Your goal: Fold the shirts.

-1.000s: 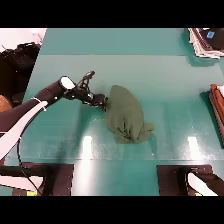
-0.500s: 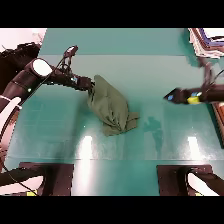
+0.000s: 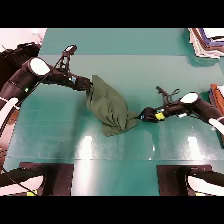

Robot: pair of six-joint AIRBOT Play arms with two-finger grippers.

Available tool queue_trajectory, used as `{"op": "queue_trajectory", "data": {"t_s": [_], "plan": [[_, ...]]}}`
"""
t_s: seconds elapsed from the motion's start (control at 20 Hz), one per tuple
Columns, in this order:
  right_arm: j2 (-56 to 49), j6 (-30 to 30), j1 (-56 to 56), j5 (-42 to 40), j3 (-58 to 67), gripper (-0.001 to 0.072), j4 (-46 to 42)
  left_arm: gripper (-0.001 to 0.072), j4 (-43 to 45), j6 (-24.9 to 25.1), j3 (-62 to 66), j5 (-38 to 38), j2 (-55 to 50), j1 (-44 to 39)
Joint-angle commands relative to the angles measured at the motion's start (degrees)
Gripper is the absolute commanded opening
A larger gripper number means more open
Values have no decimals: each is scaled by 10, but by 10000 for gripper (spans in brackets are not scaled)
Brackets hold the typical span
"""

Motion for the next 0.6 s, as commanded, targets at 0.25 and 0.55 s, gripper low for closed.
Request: {"op": "queue_trajectory", "data": {"t_s": [0.25, 0.55], "plan": [[-70, -17, 73, 71, 70, 19, 0, 32, 8, 1, 1, -25, 1, 2], [55, -21, -5, 75, 160, 17, 0, 32, 41, 1, 54, -85, 68, 59]]}}
